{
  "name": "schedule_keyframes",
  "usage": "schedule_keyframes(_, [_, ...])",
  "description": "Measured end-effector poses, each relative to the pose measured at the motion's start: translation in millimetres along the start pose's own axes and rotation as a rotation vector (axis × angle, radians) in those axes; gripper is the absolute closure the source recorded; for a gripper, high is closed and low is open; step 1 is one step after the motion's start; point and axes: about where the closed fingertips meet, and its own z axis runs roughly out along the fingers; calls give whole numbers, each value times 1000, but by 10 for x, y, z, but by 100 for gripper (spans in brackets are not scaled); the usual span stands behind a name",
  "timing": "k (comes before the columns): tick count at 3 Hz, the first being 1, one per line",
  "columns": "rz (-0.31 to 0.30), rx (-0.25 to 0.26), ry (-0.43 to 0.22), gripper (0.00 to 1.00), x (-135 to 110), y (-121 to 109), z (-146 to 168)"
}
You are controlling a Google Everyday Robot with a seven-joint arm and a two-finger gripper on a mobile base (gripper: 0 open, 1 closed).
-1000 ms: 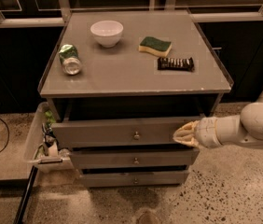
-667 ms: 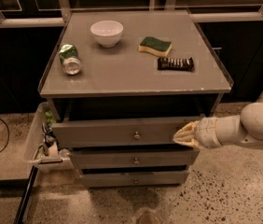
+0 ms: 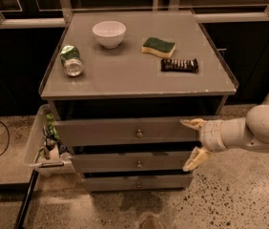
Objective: Close top drawer
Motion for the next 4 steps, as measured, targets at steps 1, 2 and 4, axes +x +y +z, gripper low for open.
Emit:
schedule_keyframes(1, [-6,-13,3,0,-10,33,-33])
schedule_keyframes(2, [-8,-17,3,0,-13,55,-76])
schedule_keyframes(4, [6,11,-55,0,-108,298,-1054])
